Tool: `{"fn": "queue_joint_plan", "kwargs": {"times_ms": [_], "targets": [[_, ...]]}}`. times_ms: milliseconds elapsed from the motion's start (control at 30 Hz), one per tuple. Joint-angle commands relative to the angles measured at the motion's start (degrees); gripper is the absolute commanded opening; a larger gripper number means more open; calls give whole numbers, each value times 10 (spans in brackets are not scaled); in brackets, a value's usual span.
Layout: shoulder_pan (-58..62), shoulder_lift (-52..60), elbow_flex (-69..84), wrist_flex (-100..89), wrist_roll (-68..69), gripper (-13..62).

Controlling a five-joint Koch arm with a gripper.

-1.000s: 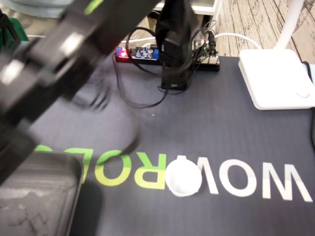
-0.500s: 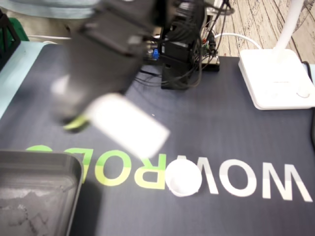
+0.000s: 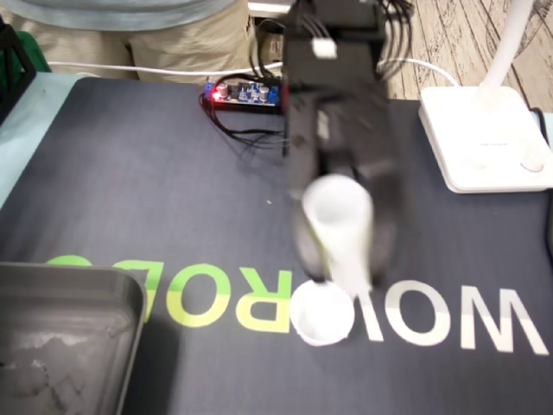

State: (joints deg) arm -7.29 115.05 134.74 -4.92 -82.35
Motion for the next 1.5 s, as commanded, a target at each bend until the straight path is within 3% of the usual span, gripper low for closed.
{"fn": "queue_joint_plan", "kwargs": {"times_ms": [0,333,1467], "targets": [[-7,-10,-44,-51,-42,-12],[-25,-121,-65,-82,-100,-11],[17,-101,27,-54,-101,-7]]}}
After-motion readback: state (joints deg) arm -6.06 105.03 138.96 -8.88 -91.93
